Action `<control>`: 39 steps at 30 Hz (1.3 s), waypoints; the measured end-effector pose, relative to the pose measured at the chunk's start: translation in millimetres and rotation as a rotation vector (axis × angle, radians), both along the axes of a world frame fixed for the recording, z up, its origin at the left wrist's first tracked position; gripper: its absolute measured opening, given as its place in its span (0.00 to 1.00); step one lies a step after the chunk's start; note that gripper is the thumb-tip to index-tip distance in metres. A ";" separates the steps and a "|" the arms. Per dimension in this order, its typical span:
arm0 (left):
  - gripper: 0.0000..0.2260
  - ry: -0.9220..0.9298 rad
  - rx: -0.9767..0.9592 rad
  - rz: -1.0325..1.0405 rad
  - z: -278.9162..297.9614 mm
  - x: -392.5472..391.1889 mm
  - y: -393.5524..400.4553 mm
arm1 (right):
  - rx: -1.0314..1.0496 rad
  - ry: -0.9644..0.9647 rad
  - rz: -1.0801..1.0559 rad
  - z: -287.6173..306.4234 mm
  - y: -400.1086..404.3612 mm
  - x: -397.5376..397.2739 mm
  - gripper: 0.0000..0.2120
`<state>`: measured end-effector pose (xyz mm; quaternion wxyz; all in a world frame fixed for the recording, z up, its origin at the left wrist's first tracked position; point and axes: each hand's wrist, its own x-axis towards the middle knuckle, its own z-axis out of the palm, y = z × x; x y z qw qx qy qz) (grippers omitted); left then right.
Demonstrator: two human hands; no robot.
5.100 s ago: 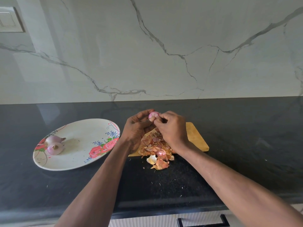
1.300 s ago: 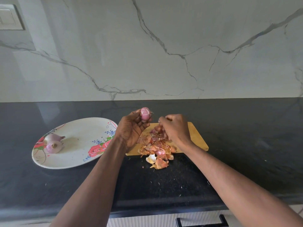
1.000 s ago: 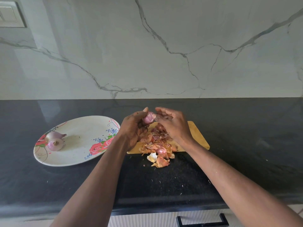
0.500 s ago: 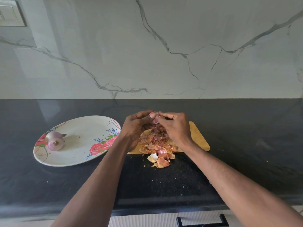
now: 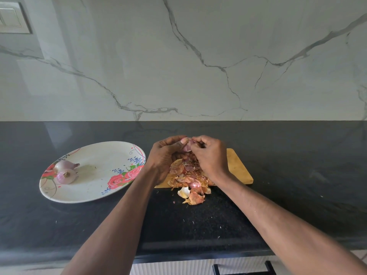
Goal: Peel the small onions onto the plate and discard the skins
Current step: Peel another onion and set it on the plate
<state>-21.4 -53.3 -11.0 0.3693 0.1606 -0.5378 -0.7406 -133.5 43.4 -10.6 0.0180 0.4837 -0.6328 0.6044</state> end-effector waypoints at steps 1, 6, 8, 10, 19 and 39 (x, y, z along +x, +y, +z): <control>0.11 0.001 0.014 0.002 0.5 -0.4 0.1 | -0.003 -0.026 0.016 2.1 1.2 1.5 0.04; 0.07 -0.003 0.074 -0.025 3.0 0.6 1.3 | -0.029 -0.105 0.048 9.5 8.0 7.0 0.08; 0.08 -0.003 0.104 -0.042 3.9 1.7 2.1 | -0.034 -0.109 0.023 10.9 9.6 7.7 0.10; 0.09 -0.003 0.126 -0.058 4.4 1.5 3.4 | -0.020 -0.121 -0.002 11.2 9.7 7.9 0.06; 0.11 -0.010 0.207 -0.040 7.4 1.4 5.9 | -0.021 -0.264 -0.023 9.5 6.3 1.7 0.07; 0.12 0.006 0.146 0.009 10.3 3.4 6.6 | 0.127 -0.143 0.100 9.1 1.1 -5.5 0.15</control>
